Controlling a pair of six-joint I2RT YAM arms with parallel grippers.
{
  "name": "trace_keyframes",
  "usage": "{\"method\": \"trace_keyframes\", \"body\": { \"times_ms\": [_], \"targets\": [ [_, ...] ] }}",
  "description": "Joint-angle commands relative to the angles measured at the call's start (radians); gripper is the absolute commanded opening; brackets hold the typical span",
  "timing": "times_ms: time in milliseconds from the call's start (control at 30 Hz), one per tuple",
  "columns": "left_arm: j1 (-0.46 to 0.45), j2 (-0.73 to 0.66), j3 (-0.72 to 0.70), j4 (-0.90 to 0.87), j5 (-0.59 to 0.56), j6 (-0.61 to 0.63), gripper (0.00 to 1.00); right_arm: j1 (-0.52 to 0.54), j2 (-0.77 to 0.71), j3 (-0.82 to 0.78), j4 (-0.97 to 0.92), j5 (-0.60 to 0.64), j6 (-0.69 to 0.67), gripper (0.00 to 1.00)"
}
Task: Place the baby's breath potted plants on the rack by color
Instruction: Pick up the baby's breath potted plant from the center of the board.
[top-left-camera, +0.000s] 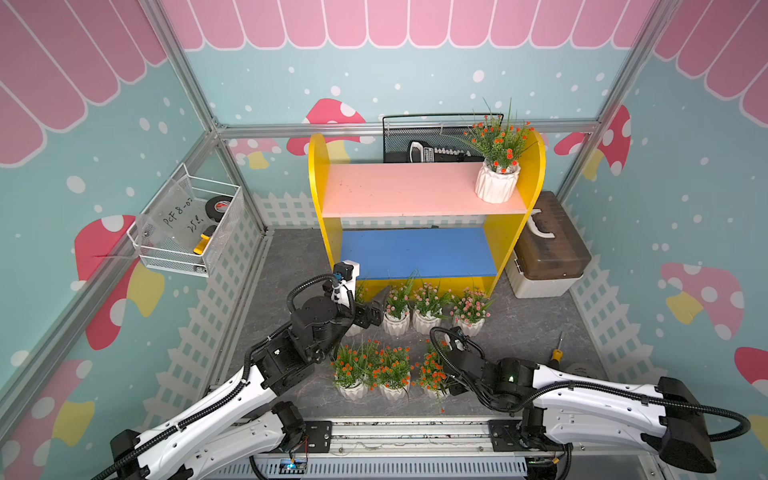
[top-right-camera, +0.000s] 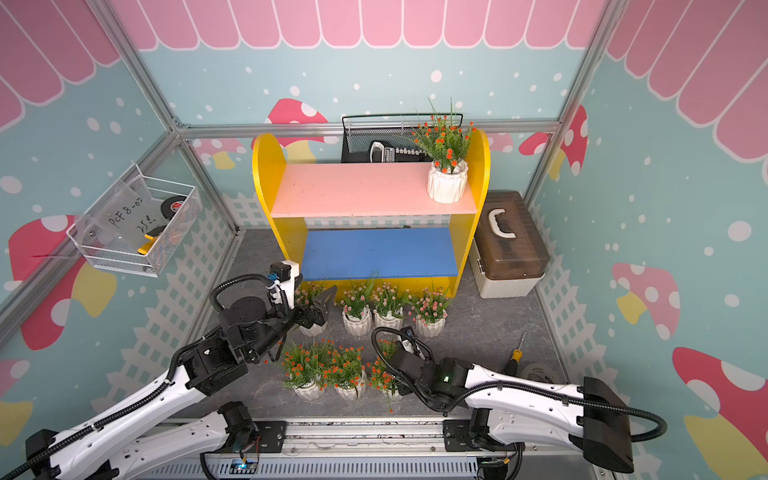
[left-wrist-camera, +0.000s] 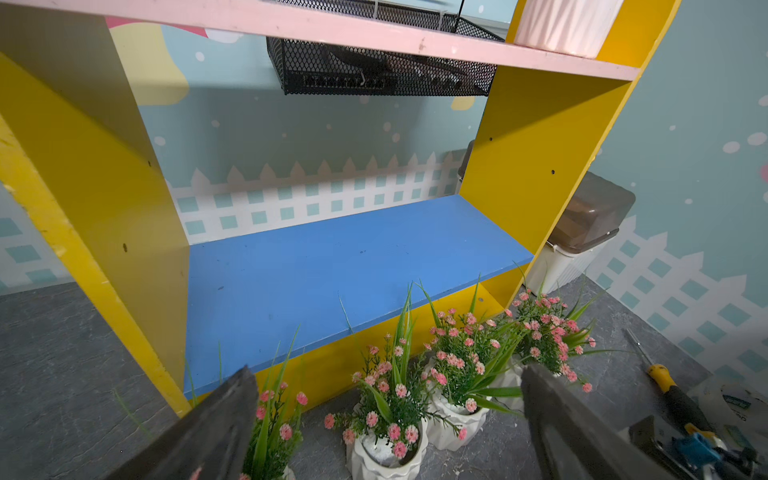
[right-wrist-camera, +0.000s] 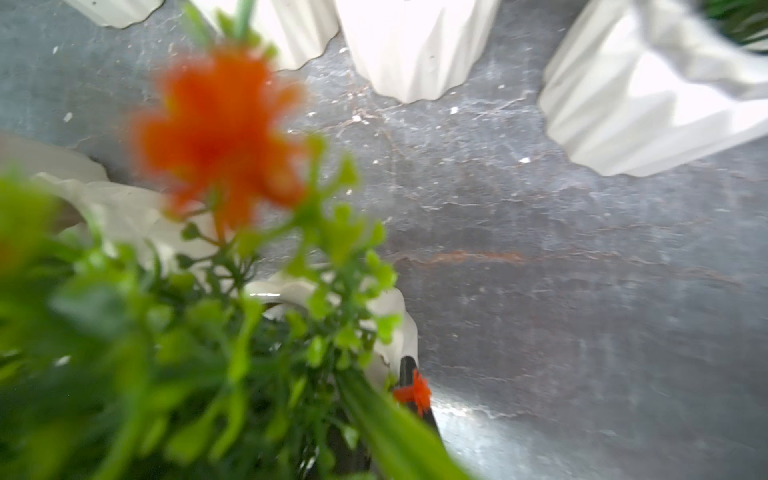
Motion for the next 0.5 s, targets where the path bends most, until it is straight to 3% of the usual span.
{"method": "trace_keyframes", "body": {
  "times_ms": [0,467],
  "targets": [
    [-0.005,0.009,-0.009,0.007,-0.009,-0.016,0.97,-0.045,-0.045,-0.008,-0.042,0.059,-0.009,0.13],
    [-0.005,0.047,0.008,0.014,0.007,-0.006,0.97,-0.135,-0.096,-0.090,-0.015,-0.020,-0.032,0.21]
  ]
}}
